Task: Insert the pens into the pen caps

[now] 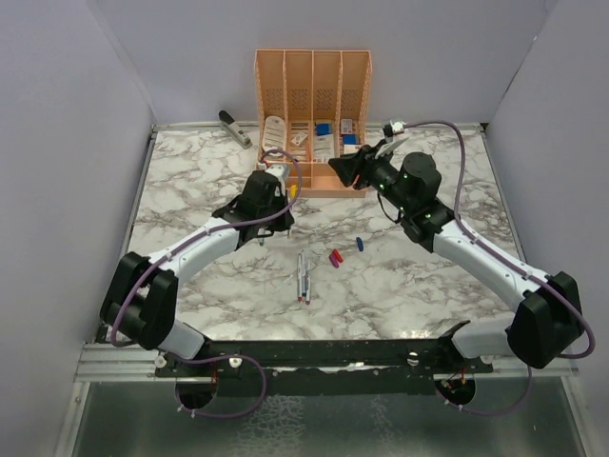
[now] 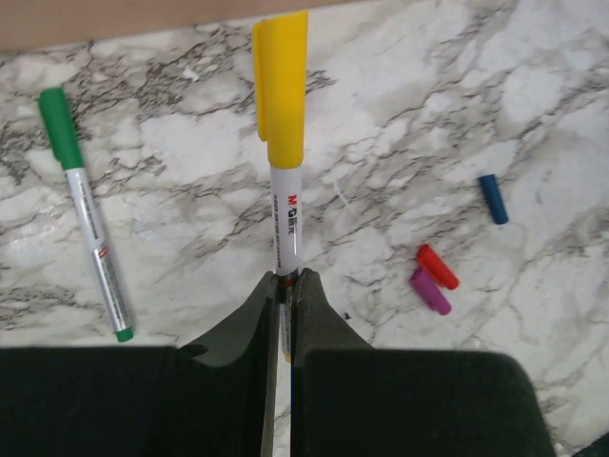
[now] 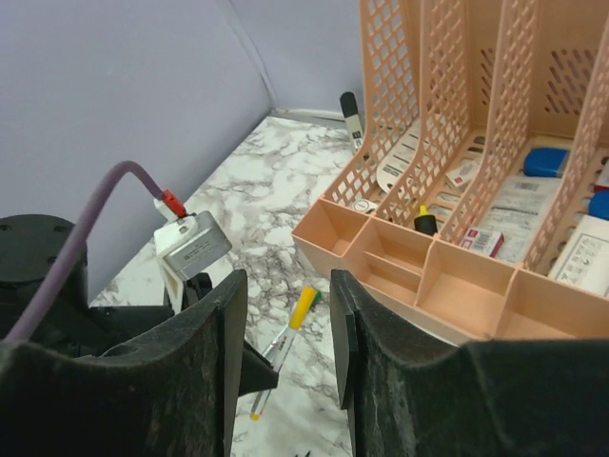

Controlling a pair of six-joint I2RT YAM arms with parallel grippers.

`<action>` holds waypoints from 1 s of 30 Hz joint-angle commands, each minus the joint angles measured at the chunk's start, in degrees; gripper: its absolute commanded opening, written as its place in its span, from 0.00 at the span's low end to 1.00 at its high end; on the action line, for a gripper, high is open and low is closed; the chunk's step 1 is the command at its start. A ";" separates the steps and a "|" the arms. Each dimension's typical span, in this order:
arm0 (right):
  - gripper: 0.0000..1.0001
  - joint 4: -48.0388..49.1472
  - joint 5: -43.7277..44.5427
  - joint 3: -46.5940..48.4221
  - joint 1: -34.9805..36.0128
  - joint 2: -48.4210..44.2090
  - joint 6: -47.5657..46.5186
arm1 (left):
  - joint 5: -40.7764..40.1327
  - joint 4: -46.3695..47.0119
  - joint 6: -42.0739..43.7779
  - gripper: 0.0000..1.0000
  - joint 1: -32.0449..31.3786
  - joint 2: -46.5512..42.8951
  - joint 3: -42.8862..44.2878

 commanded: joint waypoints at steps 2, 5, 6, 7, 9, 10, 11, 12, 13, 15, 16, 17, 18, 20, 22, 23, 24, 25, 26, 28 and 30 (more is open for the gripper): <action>0.40 -6.97 4.40 -1.89 0.09 -3.71 -1.43 | -8.71 -7.92 1.59 0.00 0.86 5.10 4.22; 0.40 -8.72 4.30 -2.99 0.09 -4.25 -0.97 | -10.02 -10.88 2.21 0.00 1.25 9.39 7.09; 0.40 -8.94 4.23 -3.28 0.09 -4.47 -0.75 | -10.10 -11.78 2.36 0.00 1.27 10.48 7.98; 0.40 -9.03 4.13 -3.64 0.09 -4.56 -0.59 | -10.32 -12.62 2.45 0.00 1.28 11.60 8.62; 0.39 -9.24 4.02 -4.12 0.09 -4.72 -0.09 | -11.35 -14.45 2.48 0.00 1.36 13.38 9.95; 0.39 -9.30 3.89 -4.30 0.09 -4.79 0.05 | -11.87 -15.21 2.54 0.00 1.42 14.34 10.50; 0.39 -9.32 3.74 -4.42 0.09 -4.85 0.19 | -12.35 -15.71 2.63 0.00 1.46 15.51 11.00; 0.39 -9.46 3.54 -4.57 0.09 -4.88 0.38 | -12.86 -16.17 2.81 0.00 1.50 16.27 11.34; 0.39 -9.46 3.42 -4.76 0.09 -4.97 0.57 | -13.41 -16.53 2.84 0.00 1.54 16.71 11.59; 0.39 -9.72 3.15 -5.06 0.09 -5.01 0.84 | -14.73 -17.13 3.03 0.00 1.59 17.45 11.89; 0.39 -9.94 3.08 -5.10 0.09 -4.99 1.07 | -15.13 -17.33 3.11 0.00 1.67 17.66 12.00; 0.39 -10.05 2.96 -5.20 0.09 -4.99 1.21 | -15.53 -17.58 3.19 0.00 1.76 17.80 12.05; 0.39 -10.17 2.90 -5.38 0.07 -4.99 1.30 | -15.77 -17.66 3.24 0.00 1.84 17.85 12.05; 0.38 -10.32 2.76 -5.61 0.09 -5.07 1.49 | -16.25 -18.00 3.30 0.00 1.98 18.25 12.14; 0.38 -10.33 2.57 -5.76 0.05 -5.09 1.69 | -16.45 -18.53 3.53 0.00 2.11 18.71 12.34; 0.38 -10.44 2.55 -5.77 0.09 -5.15 1.77 | -16.42 -18.64 3.61 0.00 2.15 18.93 12.47; 0.38 -10.48 2.54 -5.80 0.09 -5.16 1.84 | -16.36 -18.70 3.71 0.00 2.16 19.17 12.44; 0.38 -10.52 2.47 -5.87 0.09 -5.18 1.96 | -16.26 -18.76 3.78 0.00 2.16 19.42 12.48; 0.38 -10.50 2.39 -5.93 0.08 -5.22 2.03 | -16.14 -18.87 3.82 0.01 2.16 19.51 12.57; 0.38 -10.54 2.24 -5.94 0.09 -5.16 2.04 | -16.18 -18.96 3.89 0.03 2.16 19.82 12.58; 0.38 -10.58 2.11 -5.94 0.09 -5.25 2.05 | -16.20 -18.92 3.89 0.04 2.15 19.98 12.58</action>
